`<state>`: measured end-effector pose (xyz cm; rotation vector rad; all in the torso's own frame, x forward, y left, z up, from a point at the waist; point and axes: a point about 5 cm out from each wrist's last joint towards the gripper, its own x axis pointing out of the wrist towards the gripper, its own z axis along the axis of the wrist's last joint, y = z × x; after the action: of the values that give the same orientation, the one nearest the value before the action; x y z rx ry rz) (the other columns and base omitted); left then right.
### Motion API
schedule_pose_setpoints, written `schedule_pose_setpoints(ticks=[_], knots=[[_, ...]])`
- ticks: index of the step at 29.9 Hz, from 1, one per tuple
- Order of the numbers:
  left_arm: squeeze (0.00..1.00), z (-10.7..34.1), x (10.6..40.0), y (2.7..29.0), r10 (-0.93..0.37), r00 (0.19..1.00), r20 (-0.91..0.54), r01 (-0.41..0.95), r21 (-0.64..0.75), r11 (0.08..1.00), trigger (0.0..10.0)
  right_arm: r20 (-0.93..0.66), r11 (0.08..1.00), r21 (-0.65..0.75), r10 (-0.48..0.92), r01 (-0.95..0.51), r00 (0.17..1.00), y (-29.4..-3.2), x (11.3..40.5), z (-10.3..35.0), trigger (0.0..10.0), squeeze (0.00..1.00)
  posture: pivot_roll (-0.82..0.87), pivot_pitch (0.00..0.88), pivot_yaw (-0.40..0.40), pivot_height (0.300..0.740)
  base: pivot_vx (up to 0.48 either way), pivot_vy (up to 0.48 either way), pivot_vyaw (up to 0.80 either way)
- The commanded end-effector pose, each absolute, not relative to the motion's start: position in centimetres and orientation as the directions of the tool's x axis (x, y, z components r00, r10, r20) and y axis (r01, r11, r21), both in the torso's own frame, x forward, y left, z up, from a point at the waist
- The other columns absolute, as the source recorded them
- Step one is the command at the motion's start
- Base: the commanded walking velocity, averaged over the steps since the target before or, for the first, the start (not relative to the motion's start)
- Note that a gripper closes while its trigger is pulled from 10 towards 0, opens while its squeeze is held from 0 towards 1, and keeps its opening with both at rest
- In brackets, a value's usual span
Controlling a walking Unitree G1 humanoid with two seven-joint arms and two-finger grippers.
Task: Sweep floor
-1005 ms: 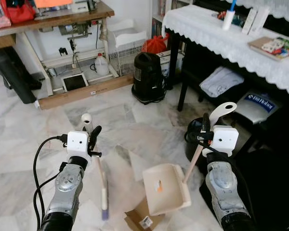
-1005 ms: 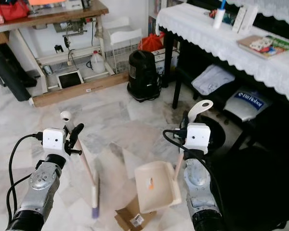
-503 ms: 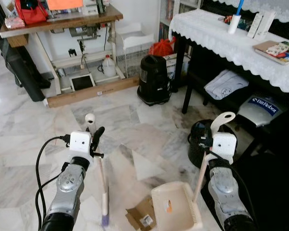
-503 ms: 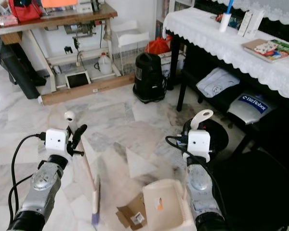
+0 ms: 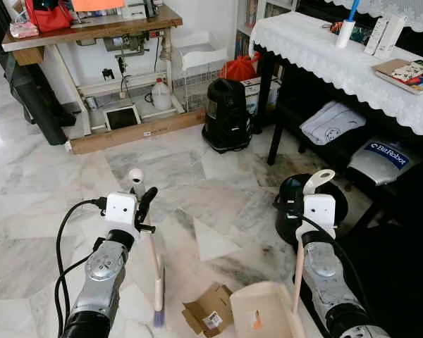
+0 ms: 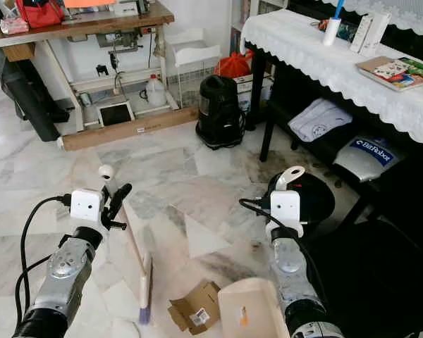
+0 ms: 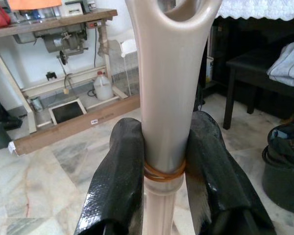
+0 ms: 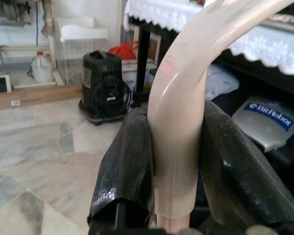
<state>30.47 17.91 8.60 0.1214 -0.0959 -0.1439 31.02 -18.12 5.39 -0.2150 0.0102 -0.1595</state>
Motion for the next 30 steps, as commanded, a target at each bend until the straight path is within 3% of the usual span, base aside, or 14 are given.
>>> schedule_pose_setpoints(ticks=[1,23,30], knots=[[0.0,8.8,30.4,18.1,-0.151,0.984,0.091,0.139,0.128,0.982,10.0,0.046,0.965,-0.214,-0.144,0.151,0.988,-17.8,31.5,6.1,10.0,0.0,-0.03,0.059,0.014,0.74,0.0,0.0,0.0],[0.0,8.9,30.5,18.0,-0.157,0.983,0.094,0.145,0.128,0.981,10.0,0.009,0.964,-0.202,-0.172,0.17,0.985,-18.0,32.5,6.4,10.0,0.0,-0.03,0.041,0.016,0.74,0.0,0.0,0.0],[0.0,8.9,30.4,18.0,-0.16,0.983,0.094,0.147,0.128,0.981,10.0,-0.086,0.967,-0.158,-0.213,0.198,0.973,-18.4,32.4,5.3,10.0,0.0,-0.02,0.04,0.016,0.74,0.0,0.0,0.0]])
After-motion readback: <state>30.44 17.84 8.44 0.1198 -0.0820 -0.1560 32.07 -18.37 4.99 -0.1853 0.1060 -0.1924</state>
